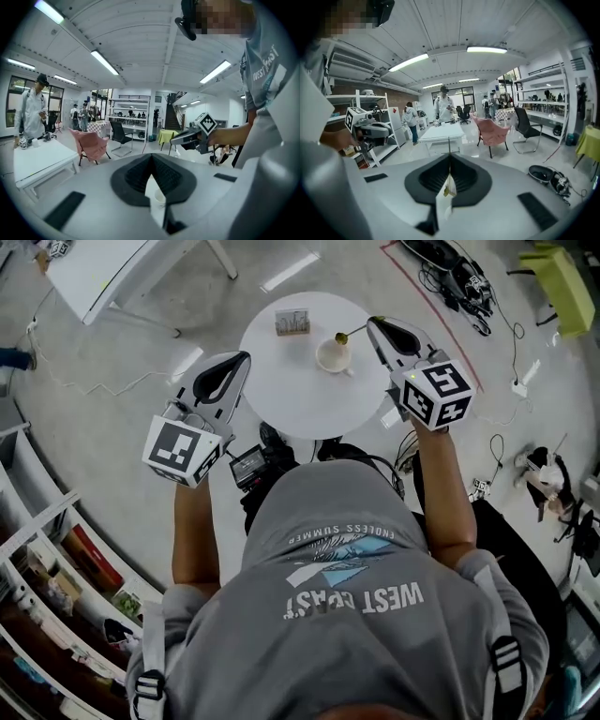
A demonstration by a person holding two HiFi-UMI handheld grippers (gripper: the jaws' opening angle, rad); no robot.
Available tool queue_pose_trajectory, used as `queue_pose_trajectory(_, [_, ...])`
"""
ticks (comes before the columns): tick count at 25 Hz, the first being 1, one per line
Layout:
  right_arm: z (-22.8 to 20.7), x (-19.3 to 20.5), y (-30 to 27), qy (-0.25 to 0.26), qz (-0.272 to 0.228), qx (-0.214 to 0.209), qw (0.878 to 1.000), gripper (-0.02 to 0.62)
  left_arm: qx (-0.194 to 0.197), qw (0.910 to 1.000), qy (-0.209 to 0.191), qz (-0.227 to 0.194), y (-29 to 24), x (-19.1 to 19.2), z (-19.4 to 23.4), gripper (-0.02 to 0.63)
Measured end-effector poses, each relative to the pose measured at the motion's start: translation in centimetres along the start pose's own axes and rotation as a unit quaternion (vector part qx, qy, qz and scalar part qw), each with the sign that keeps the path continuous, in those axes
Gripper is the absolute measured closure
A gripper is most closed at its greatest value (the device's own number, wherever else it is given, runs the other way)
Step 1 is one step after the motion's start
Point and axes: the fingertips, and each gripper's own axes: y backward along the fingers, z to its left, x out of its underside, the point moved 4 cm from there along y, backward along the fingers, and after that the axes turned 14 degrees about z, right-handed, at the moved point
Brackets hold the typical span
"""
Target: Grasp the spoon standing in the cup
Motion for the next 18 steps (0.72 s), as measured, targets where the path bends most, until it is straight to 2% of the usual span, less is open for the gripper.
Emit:
queue_pose_trajectory(11, [3.2,-4.9,5.1,0.079,-0.045,0.017,0.996,0.591,-0.009,0.9997,-0.013,-0.017,1.3,-1.4,0.3,0.603])
queue_pose_trajectory(18, [5.0,-6.0,7.7,0.102,-0.067,0.023,0.992,0.591,-0.005,0.9992,-0.026,-0.028,1.8,-1.9,-0.5,0.603])
